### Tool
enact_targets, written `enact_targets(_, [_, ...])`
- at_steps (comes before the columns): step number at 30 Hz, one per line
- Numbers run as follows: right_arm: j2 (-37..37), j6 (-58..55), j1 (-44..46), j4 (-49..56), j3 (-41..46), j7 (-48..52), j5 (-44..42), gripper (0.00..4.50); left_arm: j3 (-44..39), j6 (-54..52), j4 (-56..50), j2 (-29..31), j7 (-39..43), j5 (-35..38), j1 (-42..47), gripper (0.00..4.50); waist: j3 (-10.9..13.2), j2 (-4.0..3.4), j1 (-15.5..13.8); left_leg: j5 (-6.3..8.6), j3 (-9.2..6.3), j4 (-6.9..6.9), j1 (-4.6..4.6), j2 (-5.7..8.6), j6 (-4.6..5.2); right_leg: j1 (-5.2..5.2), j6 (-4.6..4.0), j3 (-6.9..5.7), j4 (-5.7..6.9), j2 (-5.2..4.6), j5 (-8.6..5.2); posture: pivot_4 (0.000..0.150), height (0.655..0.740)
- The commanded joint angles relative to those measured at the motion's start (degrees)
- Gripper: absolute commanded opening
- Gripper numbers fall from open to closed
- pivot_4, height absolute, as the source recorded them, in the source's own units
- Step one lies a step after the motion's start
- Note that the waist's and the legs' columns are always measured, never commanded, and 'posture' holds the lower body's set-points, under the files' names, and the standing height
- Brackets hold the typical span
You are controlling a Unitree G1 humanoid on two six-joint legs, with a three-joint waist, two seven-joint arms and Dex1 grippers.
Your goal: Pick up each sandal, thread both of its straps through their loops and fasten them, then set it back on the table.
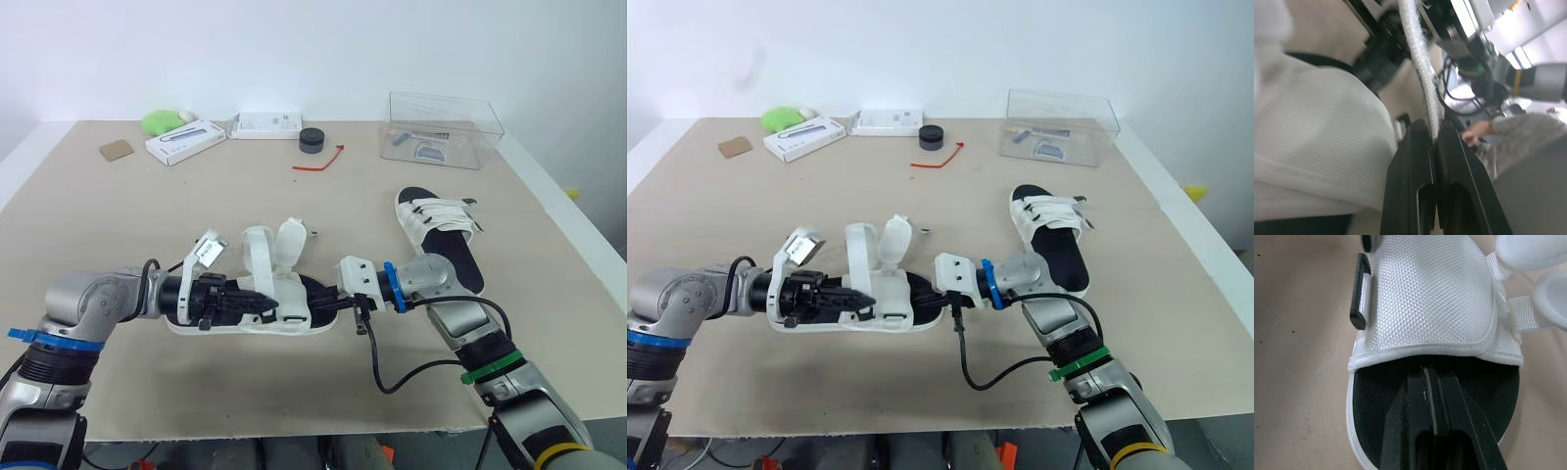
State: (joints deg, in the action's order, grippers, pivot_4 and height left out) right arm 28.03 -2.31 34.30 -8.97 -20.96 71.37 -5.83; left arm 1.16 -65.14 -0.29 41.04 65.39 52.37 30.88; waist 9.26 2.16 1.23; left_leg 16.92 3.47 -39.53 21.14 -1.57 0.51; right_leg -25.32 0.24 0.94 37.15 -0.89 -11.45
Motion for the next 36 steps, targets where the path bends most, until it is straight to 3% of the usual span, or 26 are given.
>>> enact_targets(1, [1.02, -0.28, -0.10, 0.10, 0.19, 0.21, 0.82, 0.00, 0.18, 1.29, -0.93, 1.38, 1.60, -1.39, -0.06, 0.05, 0.00, 0.00, 0.00, 0.00, 0.00, 0.00, 0.00, 0.00, 0.00, 0.00, 0.00, 0.01, 0.00, 0.00, 0.00, 0.150, 0.7400])
enact_targets(20, [0.63, -0.14, -0.17, 0.05, -0.15, 0.03, 1.04, 0.00, 2.79, -0.04, -4.69, 2.16, 3.98, -2.22, -2.13, 0.05, 0.00, 0.00, 0.00, 0.01, 0.01, 0.00, 0.02, 0.00, 0.02, 0.00, 0.02, 0.02, -0.02, -0.02, -0.02, 0.150, 0.7400])
enact_targets(30, [0.62, -0.12, -0.31, 0.12, -0.15, -0.20, 1.07, 0.00, 7.16, 6.96, -5.49, 1.59, 4.27, -8.89, -2.73, 0.05, 0.00, 0.00, 0.00, 0.01, 0.02, 0.00, 0.01, 0.01, 0.02, 0.00, 0.02, 0.02, -0.02, -0.03, -0.02, 0.150, 0.7400])
enact_targets(36, [0.58, -0.02, -0.06, -0.23, -0.09, -0.20, 1.12, 0.00, 7.68, 7.32, -8.63, 1.80, 4.54, -9.03, -4.14, 0.05, -0.01, 0.00, 0.00, 0.01, 0.03, -0.01, 0.00, 0.02, 0.02, 0.02, 0.04, 0.02, -0.02, -0.03, 0.00, 0.150, 0.7400])
